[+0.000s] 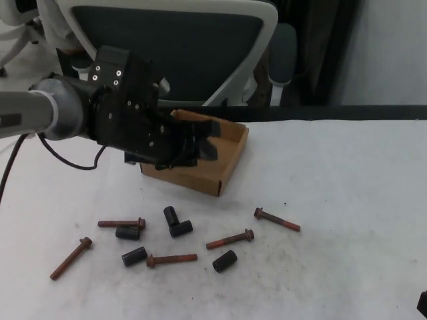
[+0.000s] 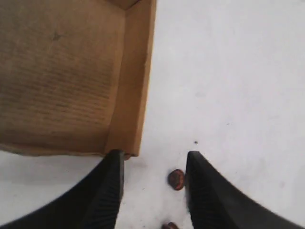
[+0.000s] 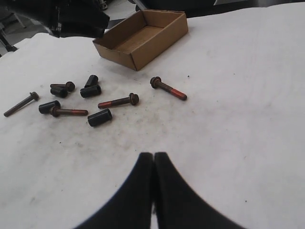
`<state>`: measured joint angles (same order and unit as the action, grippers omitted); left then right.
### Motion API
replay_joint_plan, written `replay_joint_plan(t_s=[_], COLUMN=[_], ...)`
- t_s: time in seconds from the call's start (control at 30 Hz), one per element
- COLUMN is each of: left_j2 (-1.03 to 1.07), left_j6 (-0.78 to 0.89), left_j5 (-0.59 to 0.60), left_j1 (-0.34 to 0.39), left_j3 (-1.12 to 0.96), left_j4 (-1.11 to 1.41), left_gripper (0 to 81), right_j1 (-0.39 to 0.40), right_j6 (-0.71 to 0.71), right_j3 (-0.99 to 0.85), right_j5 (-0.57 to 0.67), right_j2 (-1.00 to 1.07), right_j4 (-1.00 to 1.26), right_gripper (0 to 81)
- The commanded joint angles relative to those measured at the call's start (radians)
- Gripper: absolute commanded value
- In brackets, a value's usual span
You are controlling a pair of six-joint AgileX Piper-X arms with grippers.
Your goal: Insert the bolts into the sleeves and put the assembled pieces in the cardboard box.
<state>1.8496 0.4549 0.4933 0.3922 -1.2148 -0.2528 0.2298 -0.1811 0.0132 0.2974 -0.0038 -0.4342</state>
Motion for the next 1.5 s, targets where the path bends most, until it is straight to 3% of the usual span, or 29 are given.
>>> replay_joint_plan(t_s=[0.0, 0.17, 0.37, 0.5, 0.8, 1.17, 1.47], left_j2=[-0.004, -0.004, -0.004, -0.004, -0.004, -0.004, 0.001], left_j6=[0.013, 0.009, 0.009, 0.066, 0.147, 0.142, 0.151], left_j5=[0.027, -0.002, -0.256, -0.32, -0.33, -0.425, -0.425], left_j1=[0.006, 0.001, -0.006, -0.009, 0.033, 0.06, 0.06], left_j3=[-0.009, -0.009, -0.017, -0.017, -0.026, -0.052, -0.052], left_j4=[0.016, -0.099, -0.308, -0.352, -0.361, -0.44, -0.441], left_gripper=[39.9, 39.9, 39.9, 39.9, 33.4, 33.8, 34.9], right_j1=[0.0, 0.0, 0.0, 0.0, 0.0, 0.0, 0.0], right_j6=[0.008, 0.008, 0.004, 0.004, 0.004, 0.001, 0.001], right_j3=[-0.013, -0.013, -0.013, -0.013, -0.013, -0.013, -0.013], right_j5=[-0.001, -0.001, -0.001, -0.001, -0.001, 0.001, 0.004], right_j2=[0.004, 0.004, 0.004, 0.004, 0.004, 0.004, 0.004], right_j4=[0.005, 0.005, 0.005, 0.005, 0.005, -0.003, -0.002], right_gripper=[0.8, 0.8, 0.8, 0.8, 0.8, 0.8, 0.8])
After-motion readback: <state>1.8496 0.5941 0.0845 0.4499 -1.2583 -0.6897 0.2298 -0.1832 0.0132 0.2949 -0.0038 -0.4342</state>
